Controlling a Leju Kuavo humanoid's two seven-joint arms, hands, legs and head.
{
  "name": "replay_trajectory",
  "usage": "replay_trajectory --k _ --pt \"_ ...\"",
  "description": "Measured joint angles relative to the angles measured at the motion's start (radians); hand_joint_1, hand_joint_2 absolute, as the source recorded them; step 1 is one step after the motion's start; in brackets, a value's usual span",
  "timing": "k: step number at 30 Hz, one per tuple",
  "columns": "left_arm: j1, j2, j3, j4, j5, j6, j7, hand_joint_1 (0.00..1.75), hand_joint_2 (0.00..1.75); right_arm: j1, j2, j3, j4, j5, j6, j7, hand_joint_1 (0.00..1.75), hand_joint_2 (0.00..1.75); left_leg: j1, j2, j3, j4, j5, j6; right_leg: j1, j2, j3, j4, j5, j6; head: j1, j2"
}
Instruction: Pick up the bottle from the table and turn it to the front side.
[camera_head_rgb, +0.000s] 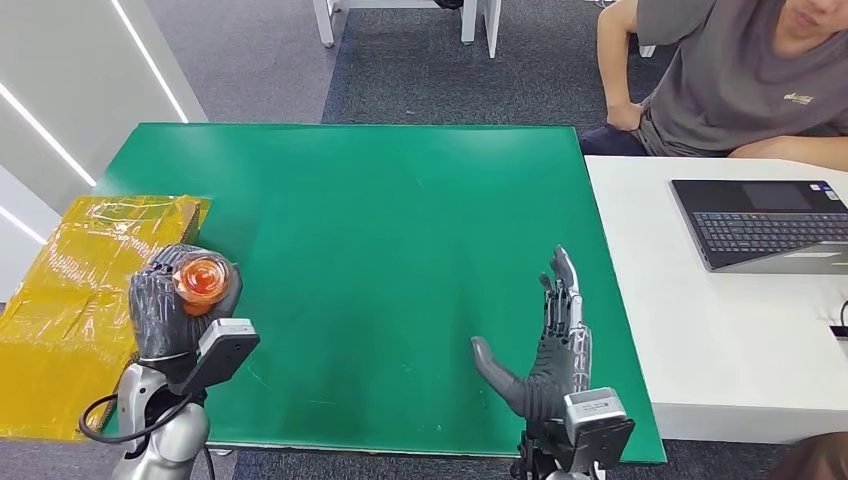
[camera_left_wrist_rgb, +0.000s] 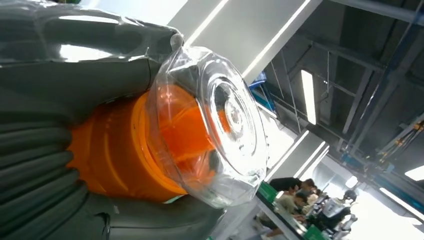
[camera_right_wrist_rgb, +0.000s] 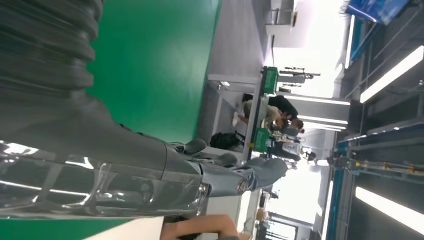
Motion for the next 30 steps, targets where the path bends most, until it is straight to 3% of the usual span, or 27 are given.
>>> replay_trajectory --k 11,19,24,30 --pt "-0.063 0.067 -0.006 0.100 -0.175 -0.001 0.048 1.75 1.75 -0.032 -0.010 0.031 -0.019 -0.023 -0.018 0.000 0.00 1.75 0.000 0.000 0.000 0.000 0.000 0.000 0.000 0.000 -0.001 0.000 0.000 0.000 0.000 0.000" --pt "-0.102 0.095 -0.011 0.182 -0.218 -0.002 0.057 1.75 1.75 -0.043 -0.015 0.052 -0.024 -0.037 -0.024 0.000 0.00 1.75 0.000 0.001 0.000 0.000 0.000 0.000 0.000 0.001 -0.001 0.000 0.000 -0.001 0.000 0.000" --pt "-0.181 0.142 -0.037 0.348 -0.299 -0.036 0.063 1.75 1.75 -0.054 -0.017 0.066 -0.041 -0.043 -0.001 0.000 0.00 1.75 0.000 0.001 0.000 0.000 0.000 0.000 0.000 0.002 -0.001 0.000 0.000 -0.001 0.000 0.000" --pt "-0.262 0.216 -0.074 0.602 -0.326 -0.033 -0.013 1.75 1.75 -0.084 -0.017 0.072 -0.038 -0.066 0.035 0.000 0.00 1.75 0.001 0.003 0.000 0.000 0.001 -0.002 0.000 0.004 -0.002 0.002 0.001 -0.001 0.000 0.000"
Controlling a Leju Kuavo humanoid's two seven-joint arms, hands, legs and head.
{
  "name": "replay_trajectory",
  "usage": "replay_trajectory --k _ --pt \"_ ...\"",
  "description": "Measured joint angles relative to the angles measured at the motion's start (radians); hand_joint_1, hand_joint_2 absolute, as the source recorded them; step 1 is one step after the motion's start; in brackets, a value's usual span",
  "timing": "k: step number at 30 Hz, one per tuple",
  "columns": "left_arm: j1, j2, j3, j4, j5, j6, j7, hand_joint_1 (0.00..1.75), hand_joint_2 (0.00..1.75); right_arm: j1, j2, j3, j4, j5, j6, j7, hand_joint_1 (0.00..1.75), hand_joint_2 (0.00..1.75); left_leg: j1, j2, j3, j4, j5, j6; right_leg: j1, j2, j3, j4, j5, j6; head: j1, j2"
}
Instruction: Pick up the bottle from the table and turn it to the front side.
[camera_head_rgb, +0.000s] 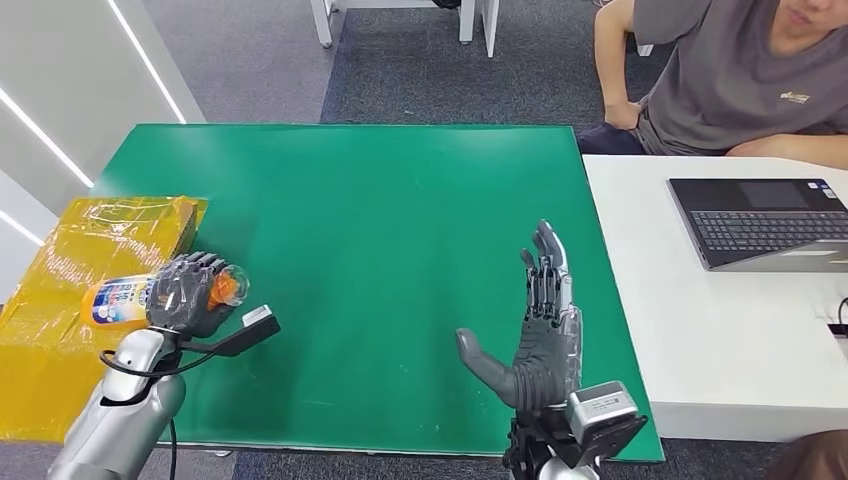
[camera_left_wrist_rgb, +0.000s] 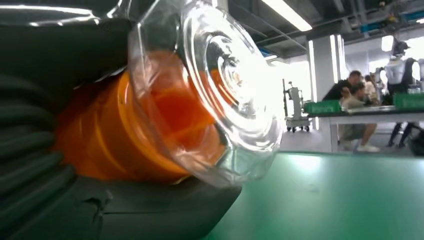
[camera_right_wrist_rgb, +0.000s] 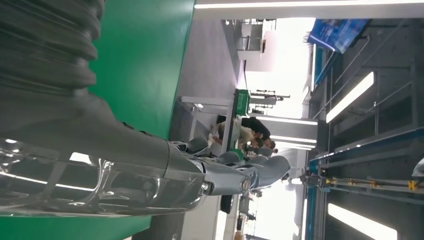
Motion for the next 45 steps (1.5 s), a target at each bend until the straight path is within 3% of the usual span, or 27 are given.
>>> replay_trajectory --k 9,19,26,32,45 --pt "-0.032 0.067 -0.079 0.213 -0.171 0.001 0.031 1.75 1.75 -0.033 0.000 0.006 0.009 -0.005 0.032 0.000 0.00 1.75 0.000 0.001 -0.002 0.000 0.000 0.000 0.000 0.000 -0.002 0.000 0.000 0.000 0.000 0.000" --pt "-0.096 0.081 -0.141 0.328 -0.245 -0.022 0.000 1.75 1.75 -0.031 0.000 0.009 0.011 -0.002 0.061 0.000 0.00 1.75 0.000 -0.002 -0.001 0.000 0.000 -0.001 0.000 -0.002 -0.001 0.000 0.000 0.000 0.000 0.000" --pt "-0.131 0.076 -0.163 0.376 -0.259 0.012 -0.009 1.75 1.75 -0.026 0.000 0.009 0.011 0.007 0.076 0.000 0.00 1.75 0.000 -0.002 -0.001 0.000 0.002 -0.003 0.000 -0.003 -0.001 0.002 0.001 -0.001 0.000 0.000" --pt "-0.172 0.035 -0.172 0.397 -0.266 0.026 0.003 1.75 1.75 -0.025 0.002 0.009 0.013 0.020 0.087 0.000 0.00 1.75 0.000 -0.002 -0.001 0.000 0.003 -0.004 0.000 -0.002 -0.002 0.002 0.001 -0.002 0.000 0.000" --pt "-0.216 -0.002 -0.176 0.446 -0.265 -0.022 0.026 1.75 1.75 0.001 0.002 0.009 0.013 0.045 0.081 0.000 0.00 1.75 0.000 -0.001 -0.003 0.000 0.002 -0.004 0.000 -0.001 -0.005 0.002 0.001 -0.003 0.000 0.000"
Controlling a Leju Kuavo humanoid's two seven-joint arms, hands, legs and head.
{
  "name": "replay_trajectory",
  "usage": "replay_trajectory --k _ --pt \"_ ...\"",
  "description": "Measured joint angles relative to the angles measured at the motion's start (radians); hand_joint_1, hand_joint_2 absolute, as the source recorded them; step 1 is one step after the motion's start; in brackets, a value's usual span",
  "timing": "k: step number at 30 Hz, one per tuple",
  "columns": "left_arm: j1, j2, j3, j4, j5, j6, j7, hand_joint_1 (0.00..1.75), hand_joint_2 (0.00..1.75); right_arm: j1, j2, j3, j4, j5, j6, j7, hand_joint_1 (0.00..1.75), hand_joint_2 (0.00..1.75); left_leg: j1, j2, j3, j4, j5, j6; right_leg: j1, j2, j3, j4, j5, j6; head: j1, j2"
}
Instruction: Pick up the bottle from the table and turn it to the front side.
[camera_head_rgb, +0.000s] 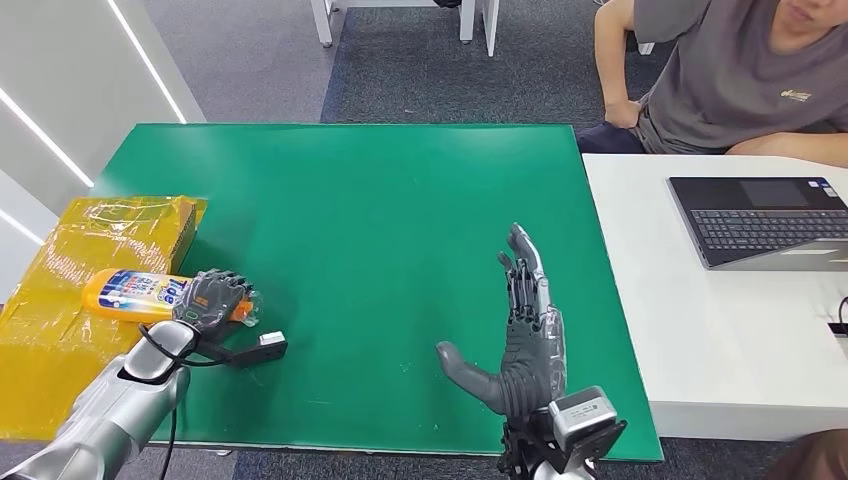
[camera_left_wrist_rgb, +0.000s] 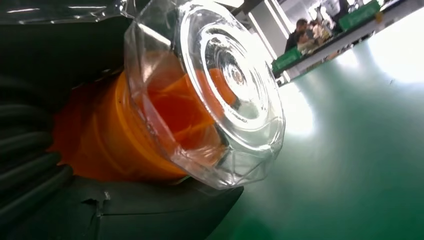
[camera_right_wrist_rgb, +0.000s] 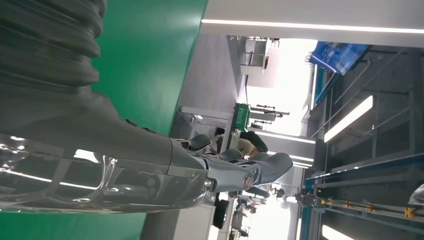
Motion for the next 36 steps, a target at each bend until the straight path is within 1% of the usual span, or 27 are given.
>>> replay_trajectory --k 8,9,12,13,19,27,31,36 --pt "-0.007 -0.002 0.000 0.022 -0.003 -0.027 0.011 1.75 1.75 0.008 0.000 0.000 -0.003 0.004 -0.003 0.000 0.00 1.75 0.000 0.000 0.000 0.000 0.000 0.000 0.000 0.000 0.000 0.000 0.000 0.000 0.000 0.000" --pt "-0.009 -0.002 0.000 0.024 -0.003 -0.032 0.015 1.41 1.75 0.009 0.000 0.000 -0.003 0.005 -0.006 0.000 0.00 1.75 0.000 0.000 0.000 0.000 0.000 0.000 0.000 0.000 0.000 0.000 0.000 0.000 0.000 0.000" --pt "-0.012 -0.002 0.000 0.027 -0.001 -0.042 0.022 0.10 1.75 0.012 0.000 0.000 -0.006 0.010 -0.013 0.000 0.00 1.75 0.000 0.000 0.000 0.000 0.000 0.000 0.000 0.000 0.000 0.000 0.000 0.000 0.000 0.000" --pt "-0.012 -0.002 0.000 0.029 0.000 -0.041 0.026 0.00 1.75 0.014 0.000 0.000 -0.008 0.012 -0.014 0.000 0.00 1.75 0.000 0.000 0.000 0.000 0.000 0.000 0.000 0.000 0.000 0.000 0.000 0.000 0.000 0.000" --pt "-0.014 -0.007 0.006 0.031 0.001 -0.011 0.071 0.00 1.75 0.025 0.000 0.000 -0.016 0.023 -0.017 0.000 0.00 1.75 0.000 0.000 0.000 0.000 0.000 0.000 0.000 0.000 0.000 0.000 0.000 0.000 0.000 0.000" --pt "-0.011 -0.015 0.031 0.031 0.019 0.041 0.074 0.00 1.75 0.034 0.000 0.000 -0.020 0.031 -0.017 0.000 0.00 1.75 0.000 0.000 0.000 0.000 0.000 0.000 0.000 0.000 0.000 0.001 0.000 0.000 0.000 0.000" --pt "-0.004 -0.019 0.052 0.031 0.050 0.058 0.054 0.00 1.75 0.037 0.000 -0.001 -0.020 0.031 -0.019 0.000 0.00 1.75 0.000 0.000 0.000 0.000 0.000 0.000 0.000 0.000 0.000 0.001 0.000 0.000 0.000 0.000" --pt "0.016 -0.028 0.102 0.024 0.128 0.072 -0.010 0.00 1.75 0.041 0.000 -0.001 -0.024 0.031 -0.032 0.000 0.00 1.75 0.000 0.000 0.000 0.000 0.000 0.000 0.000 0.000 0.000 0.001 0.000 0.000 0.000 0.000"
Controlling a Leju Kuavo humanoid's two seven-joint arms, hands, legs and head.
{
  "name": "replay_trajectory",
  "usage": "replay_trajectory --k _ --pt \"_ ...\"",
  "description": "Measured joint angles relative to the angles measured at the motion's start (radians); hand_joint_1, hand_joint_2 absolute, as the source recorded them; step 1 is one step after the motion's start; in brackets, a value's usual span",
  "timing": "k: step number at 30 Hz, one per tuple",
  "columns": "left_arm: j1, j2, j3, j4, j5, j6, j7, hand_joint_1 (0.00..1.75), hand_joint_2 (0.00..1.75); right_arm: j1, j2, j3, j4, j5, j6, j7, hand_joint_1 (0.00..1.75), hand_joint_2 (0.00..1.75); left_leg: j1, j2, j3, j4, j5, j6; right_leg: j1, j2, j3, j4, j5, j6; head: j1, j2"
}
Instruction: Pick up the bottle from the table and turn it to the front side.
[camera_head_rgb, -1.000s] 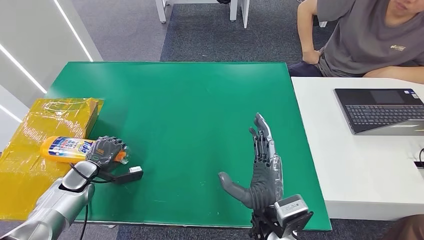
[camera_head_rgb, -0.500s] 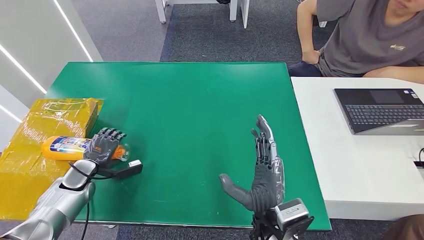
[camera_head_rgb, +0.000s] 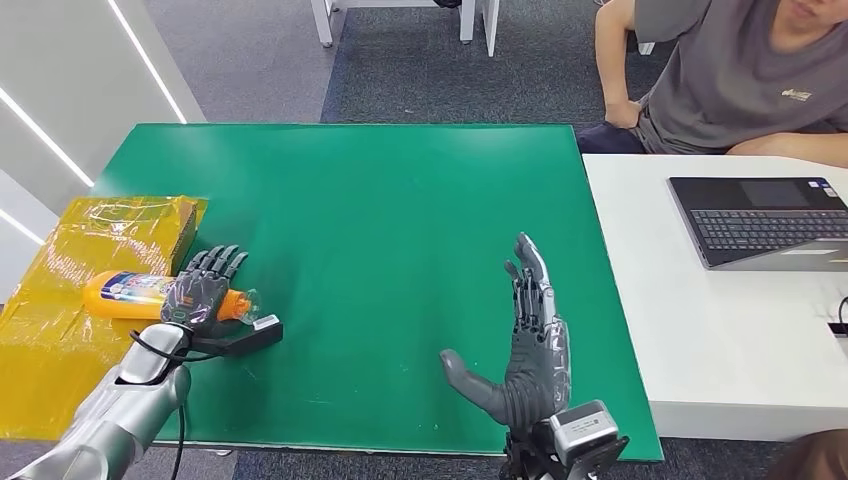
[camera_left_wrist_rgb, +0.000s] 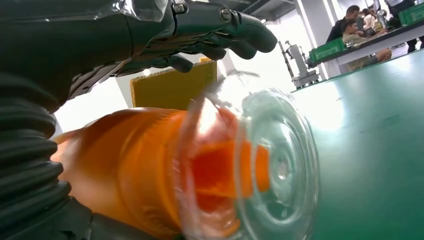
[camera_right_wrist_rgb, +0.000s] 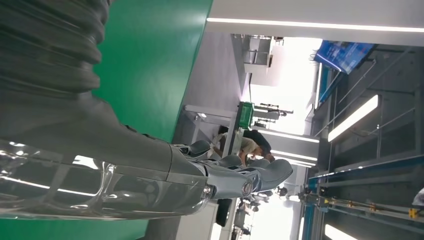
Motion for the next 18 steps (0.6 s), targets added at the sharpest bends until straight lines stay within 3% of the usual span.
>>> replay_trajectory --k 7,12,18 --pt "0.032 -0.023 0.078 -0.050 0.137 -0.015 -0.112 0.00 1.75 0.011 0.000 -0.001 -0.007 0.000 -0.013 0.000 0.00 1.75 0.000 0.000 0.000 0.000 0.000 0.000 0.000 0.000 0.000 0.000 0.000 0.000 0.000 0.000" --pt "0.071 -0.040 0.112 -0.137 0.282 -0.091 -0.207 0.00 1.75 0.021 0.000 -0.002 -0.012 0.000 -0.015 0.000 0.00 1.75 0.000 0.000 0.000 0.000 0.000 0.000 0.000 0.000 0.000 0.000 0.000 0.000 0.000 0.000" --pt "0.099 -0.047 0.117 -0.194 0.335 -0.120 -0.229 0.00 1.75 0.027 0.000 -0.002 -0.016 0.001 -0.014 0.000 0.00 1.75 0.000 0.000 -0.001 0.000 0.000 0.000 0.000 0.000 -0.001 0.000 0.000 0.000 0.000 0.000"
